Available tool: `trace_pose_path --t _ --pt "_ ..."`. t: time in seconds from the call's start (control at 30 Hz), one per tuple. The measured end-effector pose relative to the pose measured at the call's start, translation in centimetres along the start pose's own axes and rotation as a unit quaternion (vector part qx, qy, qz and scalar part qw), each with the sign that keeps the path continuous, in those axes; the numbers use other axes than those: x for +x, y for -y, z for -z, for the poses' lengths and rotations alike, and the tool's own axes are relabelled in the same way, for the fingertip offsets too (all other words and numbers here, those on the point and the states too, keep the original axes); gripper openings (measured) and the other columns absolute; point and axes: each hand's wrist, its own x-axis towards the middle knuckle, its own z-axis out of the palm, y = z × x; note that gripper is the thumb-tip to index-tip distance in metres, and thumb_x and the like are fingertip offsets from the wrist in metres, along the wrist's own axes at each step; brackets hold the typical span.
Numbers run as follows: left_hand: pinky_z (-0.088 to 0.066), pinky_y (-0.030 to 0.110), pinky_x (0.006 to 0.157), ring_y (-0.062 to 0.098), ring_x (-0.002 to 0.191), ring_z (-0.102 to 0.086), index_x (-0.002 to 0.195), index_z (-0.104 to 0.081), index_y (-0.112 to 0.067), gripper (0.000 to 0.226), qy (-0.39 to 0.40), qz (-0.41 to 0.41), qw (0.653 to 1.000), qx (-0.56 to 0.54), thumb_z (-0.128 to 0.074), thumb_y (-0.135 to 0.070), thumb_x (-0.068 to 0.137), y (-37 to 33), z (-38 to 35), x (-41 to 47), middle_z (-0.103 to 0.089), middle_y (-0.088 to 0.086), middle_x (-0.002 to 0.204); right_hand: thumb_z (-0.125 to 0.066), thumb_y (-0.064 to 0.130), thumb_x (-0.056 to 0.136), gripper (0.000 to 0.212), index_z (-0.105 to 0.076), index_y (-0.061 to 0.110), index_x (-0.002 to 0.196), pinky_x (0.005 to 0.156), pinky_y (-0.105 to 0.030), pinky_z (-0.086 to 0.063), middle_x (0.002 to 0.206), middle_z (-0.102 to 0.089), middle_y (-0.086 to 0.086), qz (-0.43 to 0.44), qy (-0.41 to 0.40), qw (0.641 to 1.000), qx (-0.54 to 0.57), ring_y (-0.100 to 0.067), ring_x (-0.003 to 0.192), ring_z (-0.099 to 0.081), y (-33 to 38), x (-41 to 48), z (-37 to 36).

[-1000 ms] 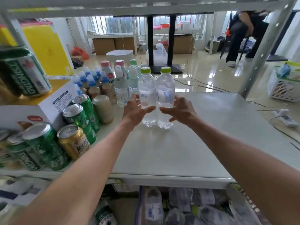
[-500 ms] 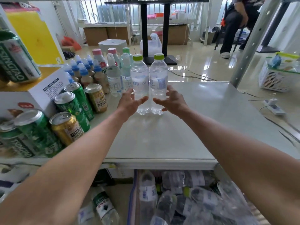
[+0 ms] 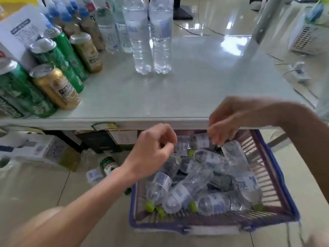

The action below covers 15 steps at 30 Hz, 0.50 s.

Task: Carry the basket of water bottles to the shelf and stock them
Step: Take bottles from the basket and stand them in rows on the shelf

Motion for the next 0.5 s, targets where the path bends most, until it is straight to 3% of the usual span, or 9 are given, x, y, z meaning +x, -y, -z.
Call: trace_pose_path --t 0.07,0.17,0.23,0.27,0.33,0.4,0.43,0.5 --pt "-0.056 0.036 0.071 0.017 0.08 -0.066 0.091 -0.066 -0.017 0.02 0.135 0.028 0.983 0.121 -0.054 -0.001 0.091 2.0 -2.3 -0.4 -0.066 -0.006 0.087 -0.068 0.017 0.098 0.016 -0.08 0.009 0.09 0.072 -0.026 -0.059 0.087 -0.081 -0.005 -0.063 0.04 0.997 0.0 -0.018 0.082 -0.079 -2.8 -0.9 -0.9" --pt "-0.058 0.041 0.079 0.025 0.1 -0.066 0.112 -0.065 -0.019 0.038 0.238 0.005 0.93 0.28 -0.054 0.007 0.087 5.0 -4.3 1.0 -0.064 0.001 0.115 -0.068 0.007 0.093 0.015 -0.079 0.016 0.092 0.072 -0.027 -0.061 0.087 -0.081 0.002 -0.172 -0.014 0.981 -0.091 -0.013 0.08 -0.078 -9.4 0.4 -3.7" --pt "-0.053 0.042 0.096 0.031 0.134 -0.051 0.139 -0.054 -0.027 0.068 0.323 0.012 0.865 0.384 -0.053 0.015 0.085 7.4 -5.0 1.8 -0.039 0.004 0.155 -0.063 0.005 0.087 0.034 -0.075 0.033 0.101 0.072 -0.025 -0.059 0.1 -0.072 0.011 -0.223 -0.028 0.949 -0.223 -0.012 0.08 -0.07 -14.2 1.9 -5.5" --pt "-0.05 0.041 0.1 0.032 0.143 -0.04 0.149 -0.043 -0.032 0.081 0.354 0.025 0.84 0.41 -0.049 0.017 0.086 8.2 -4.9 2.1 -0.022 0.003 0.165 -0.06 0.006 0.087 0.042 -0.069 0.043 0.103 0.069 -0.023 -0.055 0.109 -0.066 0.012 -0.234 -0.02 0.933 -0.272 -0.011 0.078 -0.063 -15.7 2.5 -6.2" --pt "-0.05 0.039 0.095 0.035 0.146 -0.035 0.156 -0.024 -0.044 0.094 0.375 0.025 0.817 0.437 -0.045 0.018 0.089 9.2 -4.9 2.1 -0.004 0.003 0.169 -0.054 0.004 0.092 0.049 -0.063 0.046 0.116 0.063 -0.019 -0.048 0.119 -0.058 0.011 -0.229 -0.015 0.928 -0.292 -0.005 0.072 -0.051 -16.8 2.6 -6.5" --pt "-0.045 0.041 0.104 0.034 0.151 -0.023 0.157 -0.015 -0.049 0.096 0.373 -0.017 0.805 0.462 -0.045 0.015 0.092 10.3 -5.3 1.6 0.005 -0.002 0.17 -0.048 -0.001 0.098 0.063 -0.052 0.043 0.144 0.064 -0.018 -0.048 0.144 -0.054 0.004 -0.225 -0.008 0.93 -0.291 -0.002 0.072 -0.047 -17.6 2.6 -6.6" --pt "-0.038 0.044 0.112 0.033 0.155 -0.012 0.157 -0.014 -0.049 0.095 0.378 -0.034 0.797 0.47 -0.044 0.015 0.093 10.8 -5.8 1.3 0.009 -0.004 0.17 -0.045 -0.003 0.099 0.073 -0.041 0.049 0.151 0.06 -0.018 -0.047 0.158 -0.043 0.001 -0.241 0.012 0.922 -0.301 -0.001 0.073 -0.049 -17.8 2.5 -7.0" --pt "-0.02 0.048 0.123 0.031 0.156 0.005 0.158 -0.014 -0.046 0.094 0.398 -0.065 0.78 0.479 -0.043 0.016 0.093 11.5 -6.6 1.0 0.013 -0.004 0.169 -0.042 -0.005 0.099 0.084 -0.028 0.059 0.152 0.056 -0.02 -0.046 0.165 -0.03 -0.006 -0.273 0.069 0.9 -0.333 -0.008 0.091 -0.063 -18.8 2.5 -8.7"
